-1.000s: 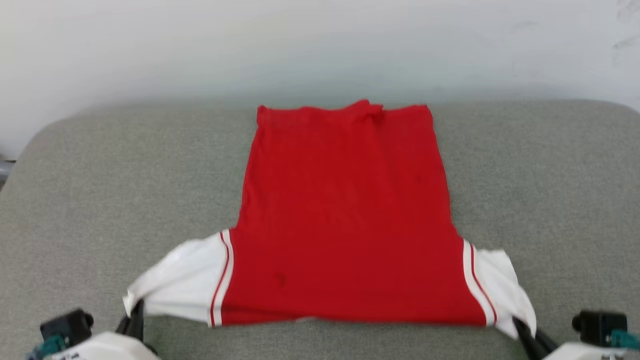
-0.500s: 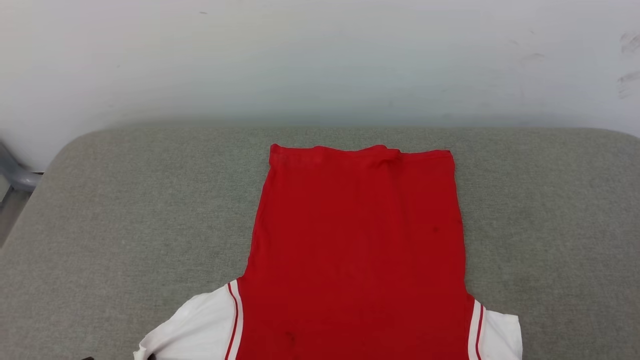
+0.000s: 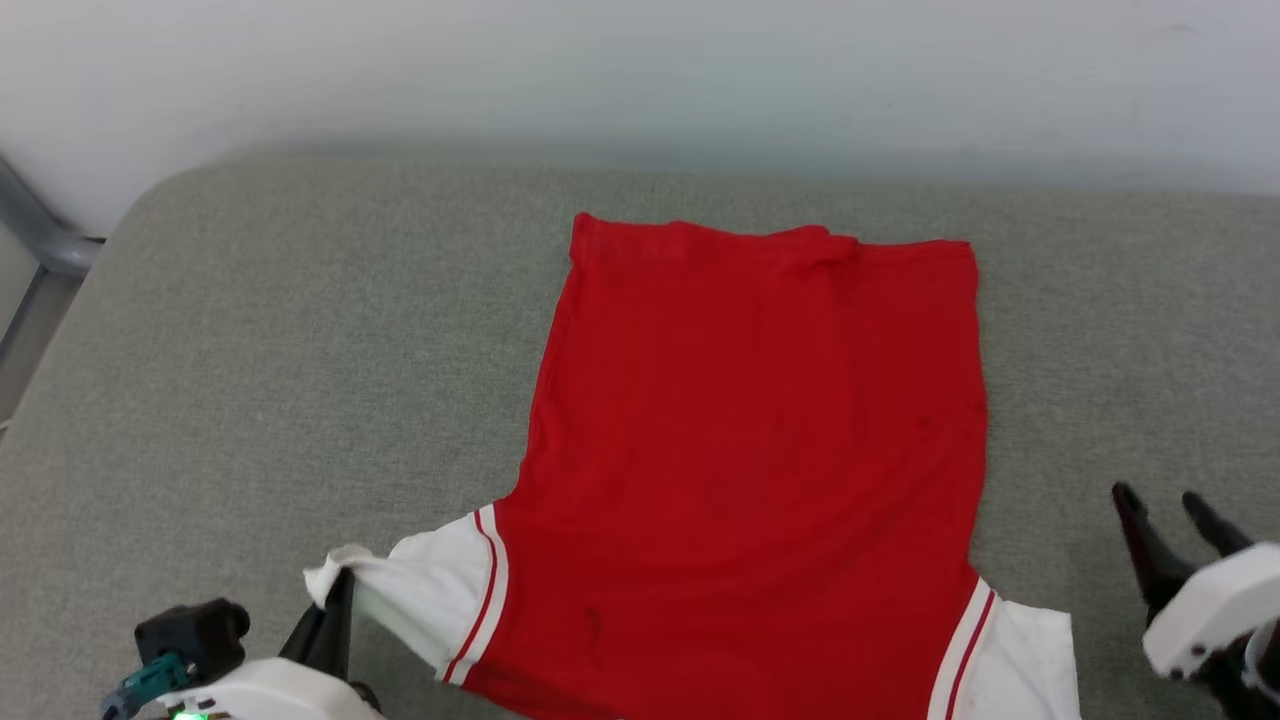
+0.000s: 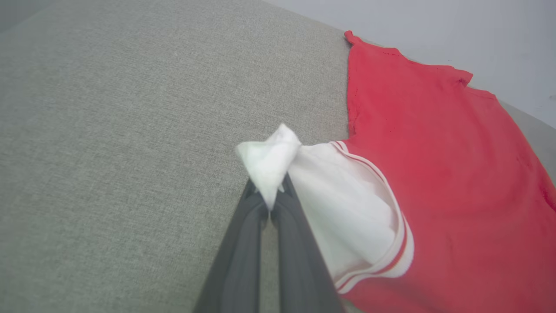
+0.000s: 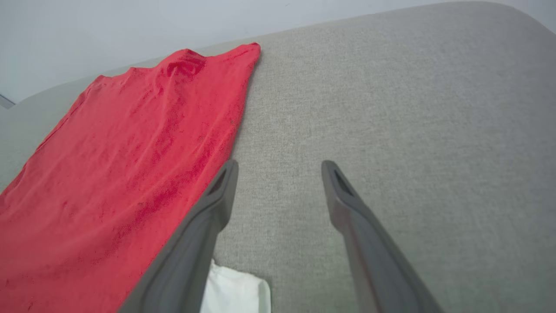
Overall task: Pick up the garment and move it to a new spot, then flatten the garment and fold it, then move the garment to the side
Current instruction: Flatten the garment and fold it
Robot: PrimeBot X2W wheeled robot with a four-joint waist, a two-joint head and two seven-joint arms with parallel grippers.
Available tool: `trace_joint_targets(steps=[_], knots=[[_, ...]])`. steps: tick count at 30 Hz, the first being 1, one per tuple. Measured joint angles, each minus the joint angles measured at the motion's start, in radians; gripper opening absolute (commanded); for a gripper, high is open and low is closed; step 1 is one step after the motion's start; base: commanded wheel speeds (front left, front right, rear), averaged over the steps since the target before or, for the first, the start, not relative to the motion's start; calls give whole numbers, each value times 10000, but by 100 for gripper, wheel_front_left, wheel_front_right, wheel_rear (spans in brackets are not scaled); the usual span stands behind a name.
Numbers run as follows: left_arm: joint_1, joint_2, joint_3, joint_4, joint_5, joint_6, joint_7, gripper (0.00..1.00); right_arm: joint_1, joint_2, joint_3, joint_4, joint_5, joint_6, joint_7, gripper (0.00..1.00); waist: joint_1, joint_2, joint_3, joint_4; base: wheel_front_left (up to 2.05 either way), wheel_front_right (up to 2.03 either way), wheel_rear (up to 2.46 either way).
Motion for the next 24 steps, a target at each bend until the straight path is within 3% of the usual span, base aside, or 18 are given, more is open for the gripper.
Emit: trace_joint_targets(steps=[6,12,16,24], knots=[[-1099,-263,-447,-142,347,-272,-198,0,-2662,-949,-301,1758,343,-2,1116,100,0,0,889,414,0,0,0],[-2220,-522,-940,-230,639,-702,-410,0,-5242,-1887,-13,3202,497,-2,2997,100,2,0,1917,1005,0,0,0],[-2956,-723,-1271,-226,849,-991,-541,0,-6758,-2447,153,3810,418,-2,4142,100,2,0,2608,1481,0,0,0],[-3856,-1009,-1588,-332,1060,-1292,-809,0,-8714,-3045,771,4447,-17,-2,5193,100,2,0,3715,2460,0,0,0]])
